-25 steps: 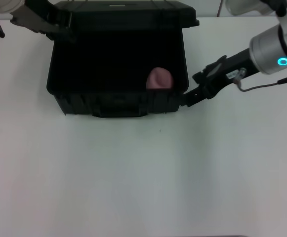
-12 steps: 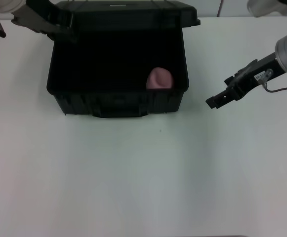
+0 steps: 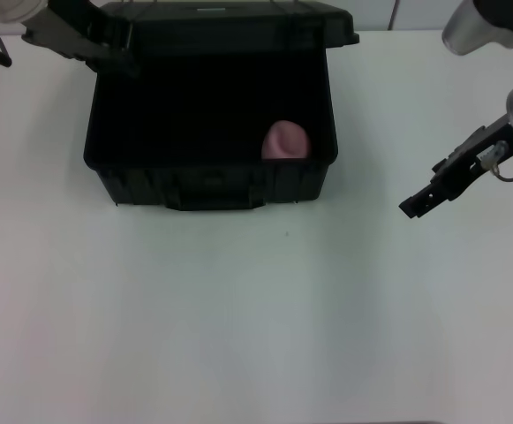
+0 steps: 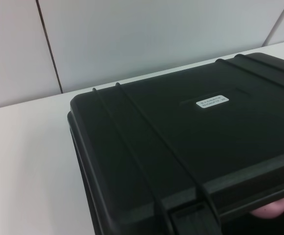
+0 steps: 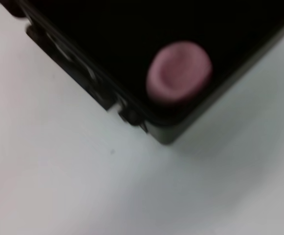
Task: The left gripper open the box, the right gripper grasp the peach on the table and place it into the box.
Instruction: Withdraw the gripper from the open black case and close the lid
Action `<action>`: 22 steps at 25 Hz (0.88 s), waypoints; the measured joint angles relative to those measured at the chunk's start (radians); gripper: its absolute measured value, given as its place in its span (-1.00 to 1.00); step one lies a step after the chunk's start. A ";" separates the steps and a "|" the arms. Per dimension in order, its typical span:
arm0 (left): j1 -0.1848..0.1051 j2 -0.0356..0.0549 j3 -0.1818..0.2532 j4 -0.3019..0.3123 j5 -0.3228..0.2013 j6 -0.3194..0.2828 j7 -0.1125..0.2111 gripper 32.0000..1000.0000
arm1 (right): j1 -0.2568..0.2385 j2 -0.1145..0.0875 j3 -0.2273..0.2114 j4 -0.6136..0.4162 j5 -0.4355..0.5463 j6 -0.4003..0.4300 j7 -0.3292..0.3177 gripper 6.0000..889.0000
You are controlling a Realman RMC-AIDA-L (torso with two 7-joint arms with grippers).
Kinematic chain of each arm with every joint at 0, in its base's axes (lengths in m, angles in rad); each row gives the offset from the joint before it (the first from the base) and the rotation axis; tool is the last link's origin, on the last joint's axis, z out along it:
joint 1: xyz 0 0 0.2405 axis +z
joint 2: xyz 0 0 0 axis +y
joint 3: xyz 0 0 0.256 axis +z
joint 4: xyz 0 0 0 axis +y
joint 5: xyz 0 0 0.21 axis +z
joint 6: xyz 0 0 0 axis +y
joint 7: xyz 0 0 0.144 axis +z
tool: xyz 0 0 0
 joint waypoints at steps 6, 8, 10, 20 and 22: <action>0.000 0.0000 0.000 0.000 -0.001 0.000 0.000 -0.28 | 0.014 0.000 -0.005 0.001 -0.026 0.035 0.021 0.92; 0.000 0.0000 0.001 0.000 -0.001 0.000 0.000 -0.28 | 0.016 0.000 -0.006 0.001 -0.030 0.038 0.031 0.92; 0.000 0.0000 0.002 0.000 -0.001 0.000 0.000 -0.28 | 0.019 0.000 -0.006 0.003 -0.040 0.047 0.038 0.92; -0.003 0.0001 0.003 0.000 -0.005 0.000 -0.001 -0.28 | 0.040 0.000 0.003 0.030 -0.049 0.052 0.043 0.92; -0.005 0.0001 0.003 -0.001 -0.006 -0.004 0.000 -0.28 | 0.040 0.000 0.003 0.034 -0.049 0.050 0.043 0.92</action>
